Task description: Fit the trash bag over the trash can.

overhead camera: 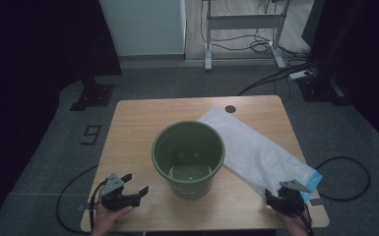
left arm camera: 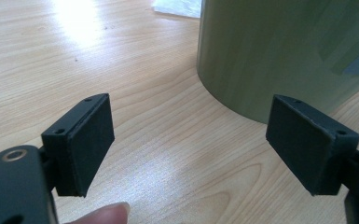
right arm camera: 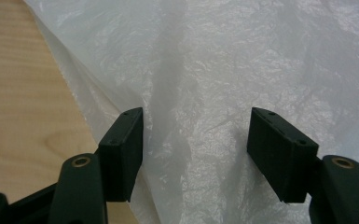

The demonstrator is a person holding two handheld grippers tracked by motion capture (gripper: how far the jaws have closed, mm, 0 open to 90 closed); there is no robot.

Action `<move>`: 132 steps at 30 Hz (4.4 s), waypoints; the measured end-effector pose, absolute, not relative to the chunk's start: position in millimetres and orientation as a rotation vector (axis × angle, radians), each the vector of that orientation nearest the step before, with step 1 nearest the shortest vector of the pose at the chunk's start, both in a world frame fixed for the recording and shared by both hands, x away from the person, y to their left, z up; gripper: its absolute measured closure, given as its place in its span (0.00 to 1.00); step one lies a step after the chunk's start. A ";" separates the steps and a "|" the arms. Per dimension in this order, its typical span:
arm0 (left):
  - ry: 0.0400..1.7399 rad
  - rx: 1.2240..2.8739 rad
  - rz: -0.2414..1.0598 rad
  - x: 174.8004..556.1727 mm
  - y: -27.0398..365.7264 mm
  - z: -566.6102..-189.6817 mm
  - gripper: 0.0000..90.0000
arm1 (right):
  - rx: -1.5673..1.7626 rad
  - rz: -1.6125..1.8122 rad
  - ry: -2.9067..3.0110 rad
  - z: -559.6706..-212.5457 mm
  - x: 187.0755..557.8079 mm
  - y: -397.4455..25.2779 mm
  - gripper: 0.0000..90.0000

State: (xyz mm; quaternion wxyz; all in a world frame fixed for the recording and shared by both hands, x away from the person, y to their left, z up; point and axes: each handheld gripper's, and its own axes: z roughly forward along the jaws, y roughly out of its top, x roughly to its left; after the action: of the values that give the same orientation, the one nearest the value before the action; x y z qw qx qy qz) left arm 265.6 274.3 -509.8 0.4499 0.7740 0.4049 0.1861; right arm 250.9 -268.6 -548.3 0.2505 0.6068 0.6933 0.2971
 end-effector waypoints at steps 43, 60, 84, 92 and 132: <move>1.012 1.907 0.461 268.6 281.8 -515.4 0.18 | 1.423 0.930 2.080 -545.2 350.6 -142.5 0.16; 1.015 1.906 0.463 268.5 283.8 -514.7 0.18 | 1.460 0.891 2.066 -549.0 371.1 -140.6 0.36; 1.027 1.884 0.479 267.3 290.0 -511.2 0.18 | 1.571 1.280 1.843 -510.6 371.7 -186.7 0.99; 1.028 1.878 0.490 266.6 288.2 -509.8 0.19 | 1.540 1.439 1.727 -482.2 356.9 -204.2 0.99; 1.035 1.877 0.483 266.1 282.9 -511.4 0.19 | 1.245 1.776 1.410 -337.4 279.0 -236.5 0.99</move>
State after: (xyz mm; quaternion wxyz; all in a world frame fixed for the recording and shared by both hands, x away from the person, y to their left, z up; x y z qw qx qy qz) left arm 266.1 282.9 -511.4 0.4546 0.7609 0.4196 0.1957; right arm 279.0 -236.5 -337.4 0.2737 0.4627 0.5243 0.6604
